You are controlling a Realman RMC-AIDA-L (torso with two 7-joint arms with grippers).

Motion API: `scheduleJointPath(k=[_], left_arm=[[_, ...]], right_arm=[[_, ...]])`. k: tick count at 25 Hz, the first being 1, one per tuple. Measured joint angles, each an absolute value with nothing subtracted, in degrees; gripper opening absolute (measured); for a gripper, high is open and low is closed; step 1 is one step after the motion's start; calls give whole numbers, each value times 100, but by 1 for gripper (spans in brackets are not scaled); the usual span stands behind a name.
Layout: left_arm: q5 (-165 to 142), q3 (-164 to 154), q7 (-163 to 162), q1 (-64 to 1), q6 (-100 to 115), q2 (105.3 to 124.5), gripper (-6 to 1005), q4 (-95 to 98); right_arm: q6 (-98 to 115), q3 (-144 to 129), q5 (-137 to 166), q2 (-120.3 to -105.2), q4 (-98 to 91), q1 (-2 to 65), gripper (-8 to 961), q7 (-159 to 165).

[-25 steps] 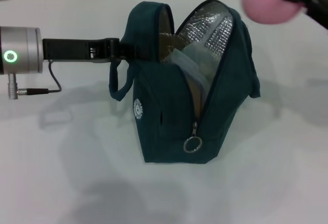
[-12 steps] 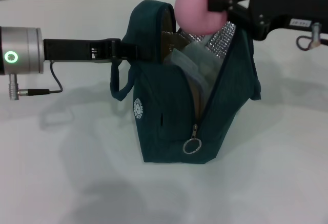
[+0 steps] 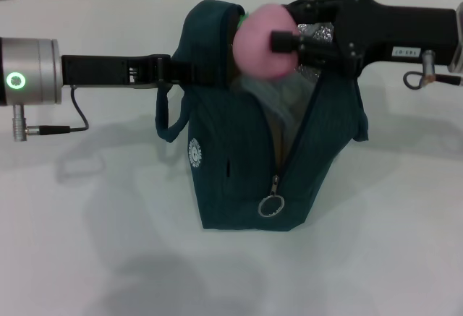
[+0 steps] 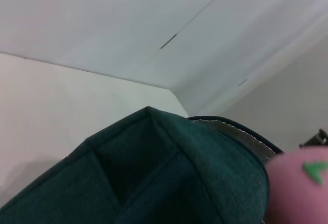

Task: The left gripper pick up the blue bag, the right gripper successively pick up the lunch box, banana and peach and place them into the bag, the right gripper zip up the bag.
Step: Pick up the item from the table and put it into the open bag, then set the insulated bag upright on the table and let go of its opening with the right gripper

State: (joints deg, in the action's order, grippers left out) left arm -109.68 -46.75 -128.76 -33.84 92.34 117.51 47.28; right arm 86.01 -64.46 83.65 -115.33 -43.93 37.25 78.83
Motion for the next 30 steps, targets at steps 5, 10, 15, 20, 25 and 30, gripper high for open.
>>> scheduleJointPath(k=[5, 10, 15, 20, 25, 30], left_arm=[[-10968, -4675, -12876, -3377, 9231, 11750, 36, 4728], [-10953, -4676, -12876, -3346, 9227, 11750, 36, 4728], [-10865, -4676, -12875, -3316, 9229, 11750, 36, 4728], [-10855, -4678, -12875, -3273, 9233, 11750, 36, 4728], [-10851, -4678, -12853, -3245, 9235, 11750, 36, 4725], [-10846, -4676, -12841, -3235, 9237, 11753, 36, 4713]], right_arm=[[8841, -6465, 8432, -11514, -4439, 3680, 338, 7893], [8875, -6399, 8425, -11499, -4510, 3515, 535, 7958], [8900, -6249, 8377, -11520, -4948, 3129, 665, 7974], [8916, -5827, 8372, -11493, -5307, 2688, 662, 8111], [9002, -5578, 8401, -11437, -5322, 2364, 660, 8134], [9030, -5220, 8403, -11411, -4948, 2185, 660, 8134]])
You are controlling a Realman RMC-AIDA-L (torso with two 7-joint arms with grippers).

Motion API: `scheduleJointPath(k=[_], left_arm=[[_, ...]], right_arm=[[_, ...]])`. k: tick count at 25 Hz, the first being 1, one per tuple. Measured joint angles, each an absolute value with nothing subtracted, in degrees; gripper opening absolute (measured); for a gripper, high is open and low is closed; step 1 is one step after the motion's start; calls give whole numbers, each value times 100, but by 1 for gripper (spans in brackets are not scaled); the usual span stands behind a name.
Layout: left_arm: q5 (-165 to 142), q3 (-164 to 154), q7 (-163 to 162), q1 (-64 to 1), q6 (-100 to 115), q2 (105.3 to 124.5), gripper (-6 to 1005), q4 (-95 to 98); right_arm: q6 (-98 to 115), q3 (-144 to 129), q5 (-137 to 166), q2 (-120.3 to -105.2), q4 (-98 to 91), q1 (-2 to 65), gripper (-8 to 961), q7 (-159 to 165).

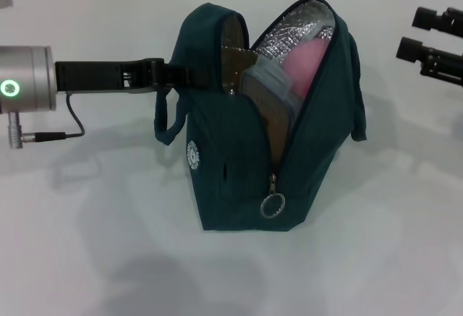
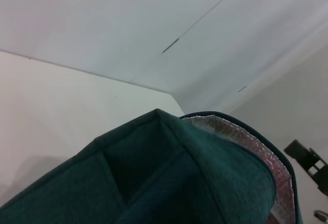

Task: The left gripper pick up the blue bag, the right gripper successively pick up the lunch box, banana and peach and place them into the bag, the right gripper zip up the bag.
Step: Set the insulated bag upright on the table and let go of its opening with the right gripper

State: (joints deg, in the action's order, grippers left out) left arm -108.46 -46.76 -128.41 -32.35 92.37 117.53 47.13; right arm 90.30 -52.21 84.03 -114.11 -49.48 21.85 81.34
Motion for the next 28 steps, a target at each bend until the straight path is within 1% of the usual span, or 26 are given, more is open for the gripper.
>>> scheduleJointPath(k=[6, 13, 17, 28], left_arm=[[-10845, -4698, -12841, -3269, 9237, 11773, 36, 4711], [-10845, -4697, -12840, -3250, 9237, 11777, 37, 4711], [-10845, -4693, -12841, -3251, 9237, 11780, 37, 4710], [-10843, -4676, -12847, -3279, 9237, 11784, 37, 4711]], right_arm=[[8812, -5248, 8439, -11514, -4726, 2254, 658, 8150], [8433, -5276, 8529, -11488, -4719, 2292, 657, 8128], [8573, -5442, 8510, -11519, -4713, 2348, 657, 8161], [8656, -6022, 8296, -11540, -4483, 2391, 658, 8258]])
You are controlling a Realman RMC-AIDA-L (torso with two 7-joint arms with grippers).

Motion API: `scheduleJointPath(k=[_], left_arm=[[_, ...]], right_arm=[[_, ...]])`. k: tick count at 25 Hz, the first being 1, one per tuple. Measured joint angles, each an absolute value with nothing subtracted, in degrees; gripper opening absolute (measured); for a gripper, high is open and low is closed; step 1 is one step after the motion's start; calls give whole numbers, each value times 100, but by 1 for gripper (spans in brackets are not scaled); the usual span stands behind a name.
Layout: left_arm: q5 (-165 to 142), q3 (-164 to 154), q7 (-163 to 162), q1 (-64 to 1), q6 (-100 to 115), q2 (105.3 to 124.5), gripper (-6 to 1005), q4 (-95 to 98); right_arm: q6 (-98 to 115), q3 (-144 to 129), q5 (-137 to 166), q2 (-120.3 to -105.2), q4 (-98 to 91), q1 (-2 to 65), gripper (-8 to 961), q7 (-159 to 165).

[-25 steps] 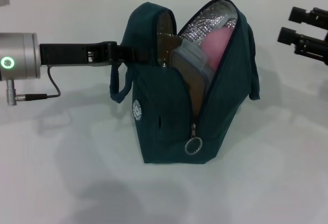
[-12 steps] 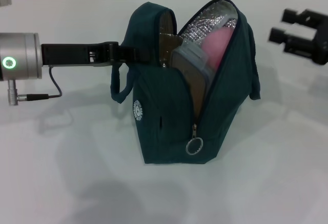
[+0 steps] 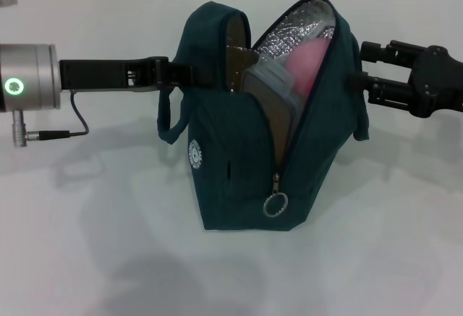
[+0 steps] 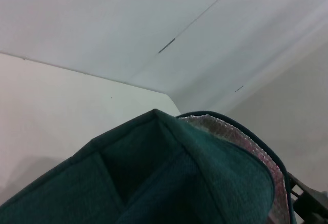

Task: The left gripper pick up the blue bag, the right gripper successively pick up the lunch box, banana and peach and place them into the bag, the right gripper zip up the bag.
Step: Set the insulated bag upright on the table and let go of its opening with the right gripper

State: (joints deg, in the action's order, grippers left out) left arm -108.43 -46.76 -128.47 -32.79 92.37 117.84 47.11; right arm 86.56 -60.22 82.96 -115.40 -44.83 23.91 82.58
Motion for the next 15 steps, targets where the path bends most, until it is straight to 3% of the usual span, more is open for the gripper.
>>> scheduleJointPath(k=[15], left_arm=[[-10836, -4676, -12841, -3287, 9244, 11780, 37, 4711]], right_arm=[[8795, -6110, 8158, -11526, -4895, 2358, 658, 8495]])
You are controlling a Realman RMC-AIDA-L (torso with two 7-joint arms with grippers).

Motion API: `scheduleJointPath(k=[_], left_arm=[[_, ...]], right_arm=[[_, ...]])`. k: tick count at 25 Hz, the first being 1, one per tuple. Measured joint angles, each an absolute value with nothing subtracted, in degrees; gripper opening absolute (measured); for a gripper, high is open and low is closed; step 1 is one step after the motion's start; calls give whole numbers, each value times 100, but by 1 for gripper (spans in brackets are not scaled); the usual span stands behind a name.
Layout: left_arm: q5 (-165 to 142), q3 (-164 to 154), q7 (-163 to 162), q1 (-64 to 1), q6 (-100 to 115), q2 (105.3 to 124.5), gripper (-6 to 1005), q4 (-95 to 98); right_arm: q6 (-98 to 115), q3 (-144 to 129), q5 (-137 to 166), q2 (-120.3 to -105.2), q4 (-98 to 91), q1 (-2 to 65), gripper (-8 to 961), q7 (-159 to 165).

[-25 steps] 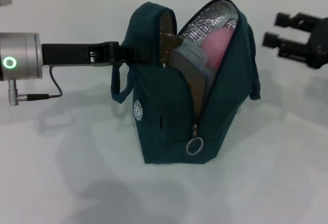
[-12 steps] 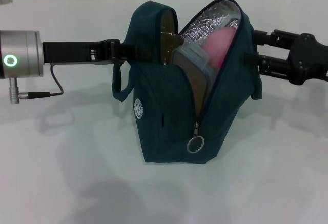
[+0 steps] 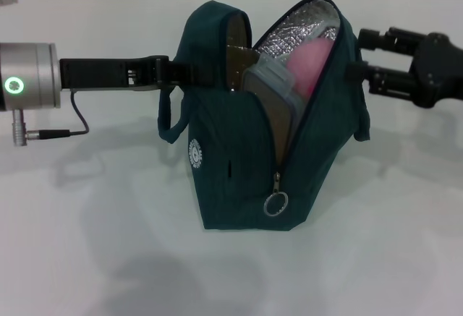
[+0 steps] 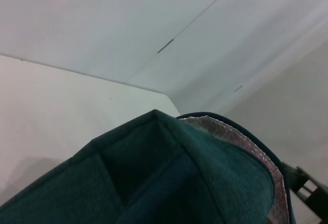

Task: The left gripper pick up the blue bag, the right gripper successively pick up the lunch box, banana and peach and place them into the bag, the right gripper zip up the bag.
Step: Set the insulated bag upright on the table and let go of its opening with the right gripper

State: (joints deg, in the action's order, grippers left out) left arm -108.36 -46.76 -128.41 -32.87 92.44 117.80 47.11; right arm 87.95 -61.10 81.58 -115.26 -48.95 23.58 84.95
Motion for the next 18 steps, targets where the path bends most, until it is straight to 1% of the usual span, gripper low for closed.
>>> scheduleJointPath(k=[8, 11, 14, 18], left_arm=[[-10836, -4676, -12844, -3279, 9246, 11778, 37, 4711], [-10836, -4675, -12849, -3290, 9246, 11791, 37, 4711], [-10836, -4675, -12854, -3291, 9246, 11798, 37, 4711], [-10836, -4676, -12852, -3293, 9246, 11803, 37, 4711]], right_arm=[[8562, -6102, 8643, -11489, -6127, 2196, 666, 9347], [8295, -6099, 9429, -11465, -6790, 2320, 667, 10223], [8306, -6108, 9725, -11464, -7001, 2407, 666, 10436], [8362, -6111, 9835, -11438, -7135, 2574, 714, 10787]])
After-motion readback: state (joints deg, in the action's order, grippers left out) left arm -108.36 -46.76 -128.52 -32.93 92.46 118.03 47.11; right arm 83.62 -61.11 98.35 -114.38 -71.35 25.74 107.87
